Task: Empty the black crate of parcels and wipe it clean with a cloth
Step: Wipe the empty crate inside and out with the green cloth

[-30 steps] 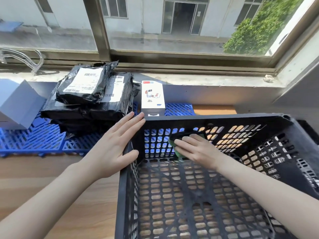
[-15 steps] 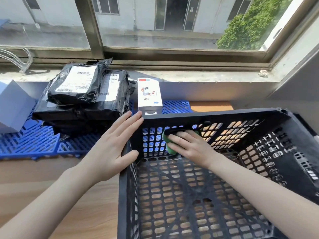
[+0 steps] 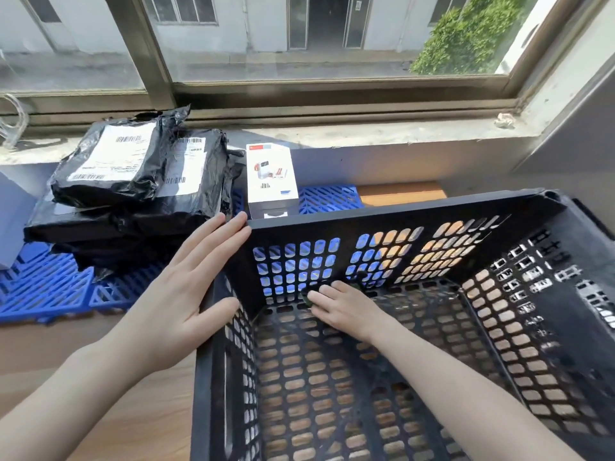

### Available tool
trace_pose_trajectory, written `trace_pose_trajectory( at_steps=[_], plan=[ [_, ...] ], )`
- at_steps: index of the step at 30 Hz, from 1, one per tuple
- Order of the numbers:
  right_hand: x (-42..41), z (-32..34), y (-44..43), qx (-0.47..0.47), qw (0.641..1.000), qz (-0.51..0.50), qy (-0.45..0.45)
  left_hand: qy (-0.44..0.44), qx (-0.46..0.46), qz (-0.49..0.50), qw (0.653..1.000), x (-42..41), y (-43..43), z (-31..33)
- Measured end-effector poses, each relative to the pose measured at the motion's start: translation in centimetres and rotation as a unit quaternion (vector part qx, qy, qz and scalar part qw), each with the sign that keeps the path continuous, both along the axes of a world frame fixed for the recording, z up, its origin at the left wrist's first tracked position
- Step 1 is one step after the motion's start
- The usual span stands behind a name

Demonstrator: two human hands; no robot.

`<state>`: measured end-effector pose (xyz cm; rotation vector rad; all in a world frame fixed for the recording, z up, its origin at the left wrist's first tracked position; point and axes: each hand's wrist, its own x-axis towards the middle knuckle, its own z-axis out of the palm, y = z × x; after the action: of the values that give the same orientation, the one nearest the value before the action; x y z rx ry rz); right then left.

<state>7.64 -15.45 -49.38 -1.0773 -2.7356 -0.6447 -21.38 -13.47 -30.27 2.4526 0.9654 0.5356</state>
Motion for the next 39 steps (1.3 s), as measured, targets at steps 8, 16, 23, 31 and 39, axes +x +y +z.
trace_pose_trajectory(
  at_steps=[8, 16, 23, 31, 39],
  plan=[
    [3.3, 7.3, -1.2, 0.087, 0.994, -0.036, 0.055, 0.096, 0.062, 0.01, 0.993, -0.2, 0.7, 1.7],
    [5.3, 14.7, -1.5, 0.19, 0.973, -0.047, 0.125, 0.09, 0.092, -0.025, 0.991, 6.2, 1.2, 3.1],
    [5.1, 9.9, -1.4, 0.15, 0.982, -0.051, 0.104, 0.135, 0.11, -0.025, 0.984, 8.0, 1.9, 0.9],
    [5.0, 0.7, -1.5, 0.055, 0.997, -0.048, 0.034, 0.122, 0.107, -0.018, 0.986, 8.0, 1.7, 0.7],
    [4.4, -1.7, -1.6, 0.046, 0.995, -0.08, 0.037, 0.122, 0.104, -0.014, 0.987, 8.2, 1.8, 0.8]
  ],
)
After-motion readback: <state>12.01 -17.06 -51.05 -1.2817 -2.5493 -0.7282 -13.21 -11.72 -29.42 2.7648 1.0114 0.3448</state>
